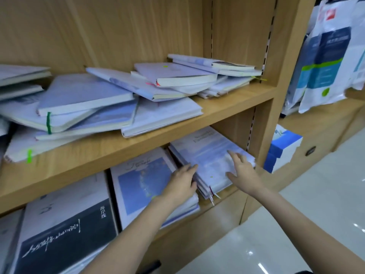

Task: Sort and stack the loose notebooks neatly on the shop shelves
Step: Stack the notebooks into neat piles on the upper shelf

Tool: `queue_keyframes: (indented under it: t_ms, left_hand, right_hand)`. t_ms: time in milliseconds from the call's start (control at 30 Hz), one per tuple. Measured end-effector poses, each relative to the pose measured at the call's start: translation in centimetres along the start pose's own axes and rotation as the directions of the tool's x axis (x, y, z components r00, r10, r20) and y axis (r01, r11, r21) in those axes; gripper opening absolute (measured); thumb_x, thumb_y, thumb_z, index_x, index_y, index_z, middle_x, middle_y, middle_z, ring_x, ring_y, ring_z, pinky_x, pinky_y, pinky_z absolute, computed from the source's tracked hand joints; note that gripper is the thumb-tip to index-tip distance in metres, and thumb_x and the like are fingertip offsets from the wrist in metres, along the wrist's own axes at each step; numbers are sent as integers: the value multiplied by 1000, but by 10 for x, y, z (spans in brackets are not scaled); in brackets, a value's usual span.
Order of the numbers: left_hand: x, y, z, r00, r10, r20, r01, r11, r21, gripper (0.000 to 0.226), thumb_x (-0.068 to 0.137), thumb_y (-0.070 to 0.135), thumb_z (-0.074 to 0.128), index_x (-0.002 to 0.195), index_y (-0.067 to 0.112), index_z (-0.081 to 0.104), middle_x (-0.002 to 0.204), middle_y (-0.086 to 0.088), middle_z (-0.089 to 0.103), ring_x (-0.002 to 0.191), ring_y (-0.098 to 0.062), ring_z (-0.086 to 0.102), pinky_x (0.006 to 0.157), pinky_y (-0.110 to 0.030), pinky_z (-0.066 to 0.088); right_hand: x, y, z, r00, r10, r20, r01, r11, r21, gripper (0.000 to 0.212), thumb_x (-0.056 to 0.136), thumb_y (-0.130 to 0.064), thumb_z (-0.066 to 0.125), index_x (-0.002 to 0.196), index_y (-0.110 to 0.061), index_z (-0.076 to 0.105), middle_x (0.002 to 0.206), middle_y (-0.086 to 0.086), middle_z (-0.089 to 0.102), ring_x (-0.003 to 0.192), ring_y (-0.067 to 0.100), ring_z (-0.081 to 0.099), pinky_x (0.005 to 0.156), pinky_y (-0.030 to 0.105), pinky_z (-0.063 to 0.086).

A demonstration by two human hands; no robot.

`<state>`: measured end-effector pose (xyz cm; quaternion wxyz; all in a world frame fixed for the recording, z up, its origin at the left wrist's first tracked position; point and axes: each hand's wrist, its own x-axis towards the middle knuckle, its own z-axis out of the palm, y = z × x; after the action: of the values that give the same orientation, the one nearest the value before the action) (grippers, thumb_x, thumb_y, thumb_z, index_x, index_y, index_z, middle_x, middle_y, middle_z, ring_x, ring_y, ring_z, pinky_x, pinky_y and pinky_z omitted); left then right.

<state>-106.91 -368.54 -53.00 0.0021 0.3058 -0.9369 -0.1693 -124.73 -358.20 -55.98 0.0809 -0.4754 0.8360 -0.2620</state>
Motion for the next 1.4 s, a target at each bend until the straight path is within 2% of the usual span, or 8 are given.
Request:
queue_keyframes:
  t_ms: [167,333,467,533,700,833,1133,1400]
  left_hand:
    - [-57,11,-44,698,551,-458,-503,832,235,45,88,8,38,132,11,44,133,-10,51,113,-23,51,94,-33,42]
    - [-92,37,-108,352,718,-601,-518,684,514,40,86,2,40,124,10,48,125,-8,48,111,-24,50,92,-32,38]
    - [-83,61,-153,477,478,-737,-300,877,375,51,76,14,41,126,10,50,122,-8,55,110,-23,44,91,-36,34]
    - [-69,64,-172,565,386,-729,-192,921,339,56,76,27,35,127,11,50,127,-7,53,115,-23,42,92,-38,33]
    - [-33,65,-216,796,150,-586,14,964,266,79,86,42,56,148,18,13,145,-5,34,132,-26,28,106,-39,24]
    - [-11,63,-225,931,21,-364,35,989,147,84,77,56,64,144,20,29,145,-4,40,133,-28,33,106,-40,33]
    - [-4,39,-245,990,78,-113,-81,997,-14,66,75,43,73,134,30,47,142,17,40,131,0,35,107,-17,25]
    - [-6,33,-241,988,83,-130,-91,994,-59,67,76,39,73,137,32,44,141,20,40,127,2,37,100,-14,26]
  right_hand:
    - [-35,-38,-68,787,-94,-610,297,924,241,60,88,-3,59,141,-5,31,128,16,43,116,28,48,99,34,40]
    - [-32,-78,-120,629,-232,-742,469,874,124,54,84,-16,59,133,-2,39,122,7,41,107,16,47,94,15,36]
    - [-8,-98,-146,672,-247,-698,466,874,140,52,84,-10,66,130,-2,42,125,13,42,116,19,44,101,34,40]
    - [6,-103,-157,710,-262,-654,433,895,111,50,84,-11,67,128,-2,45,126,13,44,119,22,43,101,25,33]
    - [50,-116,-198,796,-471,-381,487,871,-58,47,83,-19,69,126,-10,52,131,7,45,122,18,42,101,21,28]
    - [74,-119,-215,888,-433,-156,441,897,19,58,81,-34,71,132,-20,48,136,-2,45,121,10,42,94,19,29]
    - [92,-119,-207,914,-390,113,366,912,186,70,85,-51,58,144,-22,33,148,-7,36,131,6,35,103,20,28]
    - [88,-148,-201,905,-404,-129,373,903,-214,33,87,-26,59,118,-15,62,104,4,66,93,22,60,73,28,43]
